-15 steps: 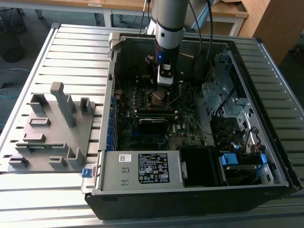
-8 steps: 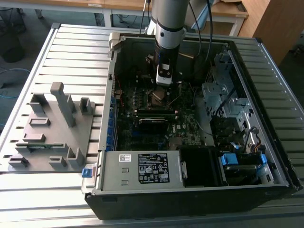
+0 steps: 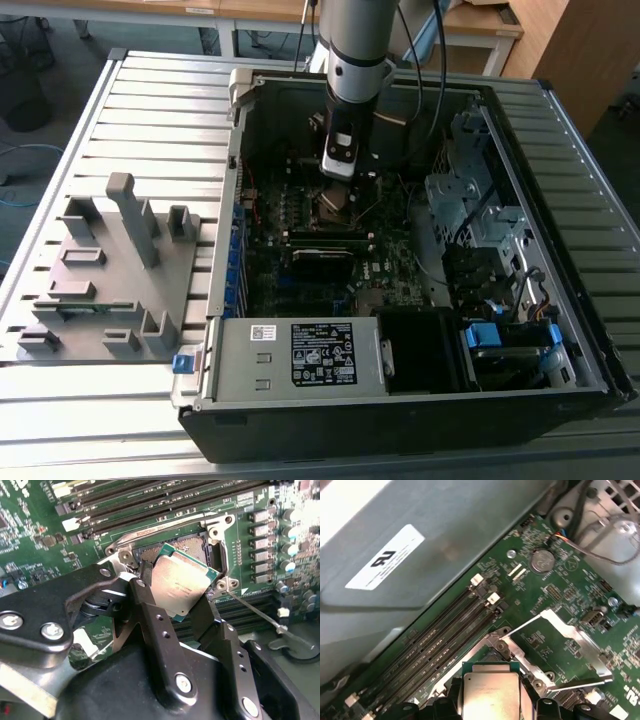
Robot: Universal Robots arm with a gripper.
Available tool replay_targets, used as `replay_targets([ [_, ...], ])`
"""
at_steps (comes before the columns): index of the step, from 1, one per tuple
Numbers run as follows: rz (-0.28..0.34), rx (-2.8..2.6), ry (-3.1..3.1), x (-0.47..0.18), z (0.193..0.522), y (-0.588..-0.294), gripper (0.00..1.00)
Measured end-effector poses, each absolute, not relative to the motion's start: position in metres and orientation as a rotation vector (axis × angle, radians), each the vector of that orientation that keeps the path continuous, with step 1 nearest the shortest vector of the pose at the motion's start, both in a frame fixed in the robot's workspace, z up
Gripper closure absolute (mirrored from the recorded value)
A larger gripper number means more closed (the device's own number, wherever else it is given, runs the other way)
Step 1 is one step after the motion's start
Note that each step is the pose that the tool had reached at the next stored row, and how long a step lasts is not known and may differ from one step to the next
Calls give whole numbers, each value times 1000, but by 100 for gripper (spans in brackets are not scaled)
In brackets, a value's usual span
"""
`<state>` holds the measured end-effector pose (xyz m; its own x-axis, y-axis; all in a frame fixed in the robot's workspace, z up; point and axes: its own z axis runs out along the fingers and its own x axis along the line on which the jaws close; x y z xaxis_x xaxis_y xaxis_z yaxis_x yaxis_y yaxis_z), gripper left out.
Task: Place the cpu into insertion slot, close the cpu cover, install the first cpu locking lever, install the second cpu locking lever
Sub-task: 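Place the cpu into insertion slot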
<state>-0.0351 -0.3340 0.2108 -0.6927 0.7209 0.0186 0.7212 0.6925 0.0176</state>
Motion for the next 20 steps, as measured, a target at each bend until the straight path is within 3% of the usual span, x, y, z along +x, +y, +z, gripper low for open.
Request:
replay_targets([
  [20,-39,-1565,-2716,-35,211,-334,46],
])
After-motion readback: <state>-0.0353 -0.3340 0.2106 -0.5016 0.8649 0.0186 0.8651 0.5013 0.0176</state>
